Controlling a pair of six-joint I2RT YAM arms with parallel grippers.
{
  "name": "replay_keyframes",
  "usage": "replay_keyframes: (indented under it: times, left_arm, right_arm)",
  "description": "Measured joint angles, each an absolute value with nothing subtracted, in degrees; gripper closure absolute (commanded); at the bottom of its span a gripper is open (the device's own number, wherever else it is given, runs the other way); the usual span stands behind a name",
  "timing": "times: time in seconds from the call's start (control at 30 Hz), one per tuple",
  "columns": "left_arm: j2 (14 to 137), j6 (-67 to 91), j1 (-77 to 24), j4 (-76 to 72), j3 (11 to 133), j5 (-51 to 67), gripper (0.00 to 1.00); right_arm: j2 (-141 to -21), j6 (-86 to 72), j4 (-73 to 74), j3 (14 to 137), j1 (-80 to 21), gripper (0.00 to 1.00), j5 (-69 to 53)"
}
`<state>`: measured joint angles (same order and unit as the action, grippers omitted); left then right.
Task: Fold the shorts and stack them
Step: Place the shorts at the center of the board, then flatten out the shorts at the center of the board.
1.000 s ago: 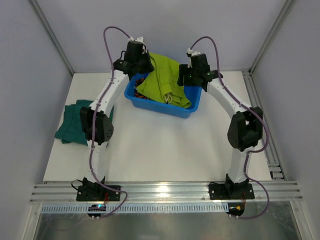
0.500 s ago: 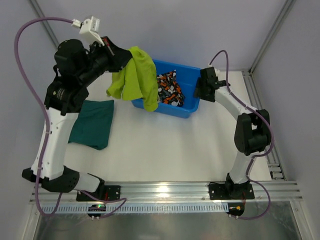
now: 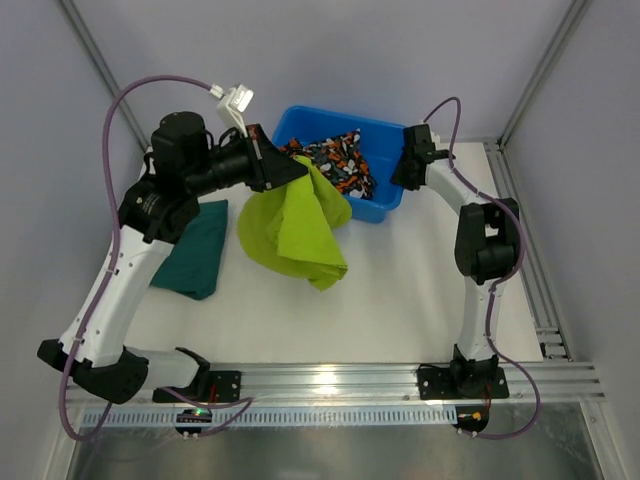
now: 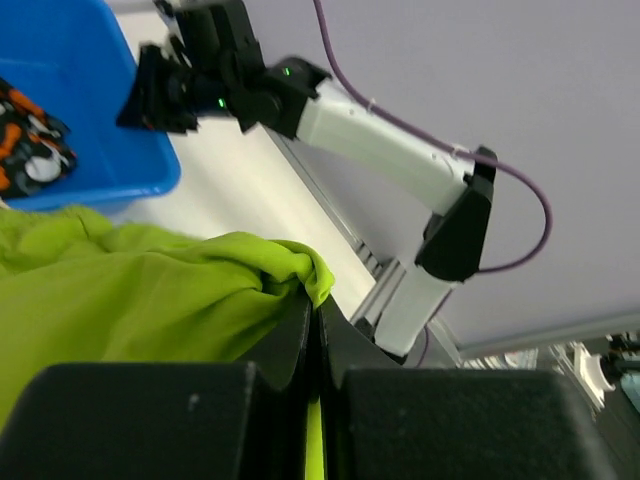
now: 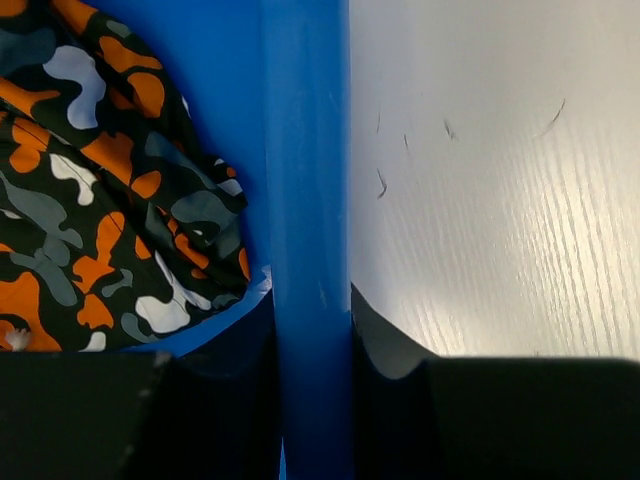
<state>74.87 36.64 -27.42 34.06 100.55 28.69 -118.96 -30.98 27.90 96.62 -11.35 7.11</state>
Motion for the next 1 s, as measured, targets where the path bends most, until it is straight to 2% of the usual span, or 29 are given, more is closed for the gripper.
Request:
replay_keyframes:
  times: [0.2,0.23,0.27,0.3,0.4,0.43,0.53,0.63,0.73,0.87,1.0]
  left_arm:
    - [75.1,35.0,-34.5,34.2,92.4,29.6,1.0]
    - [75.1,34.3,-36.4,34.3,90.1,29.4,1.0]
    - [75.1,33.7,-38.3,34.7,87.7,29.1,1.0]
    - [75.2,33.4,-40.0,34.9,85.2,28.6,1.0]
    - [75.0,33.0,-44.7,34.3,76.6,27.0,0.81]
    - [74.9,33.1,-45.6,34.0,73.9,26.8,0.67]
    - [73.7,35.0,-47.5,33.3,64.2,25.0,0.53]
    - [71.7,36.7,-47.9,35.6,60.4,19.5,0.45]
    - [70.1,37.0,-46.3,37.7,62.9,14.5,0.44]
    - [73.2,36.9,-39.0,37.7,69.8,12.8,0.45]
    - [81.8,36.9,-33.3,35.5,72.5,11.9,0.47]
  right_arm:
    - [-123.5,-29.9,29.6,104.3,-8.3,0.95,3.4]
    - [-124.1,-29.6,29.6,105.3,-7.8,0.89,2.5]
    - [-124.7,-29.0,29.6,106.2,-7.3,0.78,1.4]
    - [-125.3,-28.4,29.7,107.2,-6.7,0.6,0.0]
    - [-126.3,-28.8,28.0,108.9,-4.9,0.43,-2.0]
    - [-126.1,-28.6,27.5,109.0,-4.4,0.41,-2.6]
    - [-123.2,-26.4,28.3,107.4,-3.0,0.4,-4.0]
    - [-114.5,-24.2,30.2,100.3,-2.8,0.4,-4.5]
    - [-99.6,-22.8,30.9,88.4,-3.3,0.4,-6.7]
    - [-79.1,-22.5,26.7,71.6,-4.7,0.4,-11.9]
    - [-71.7,-22.9,21.7,58.0,-7.8,0.35,-16.3]
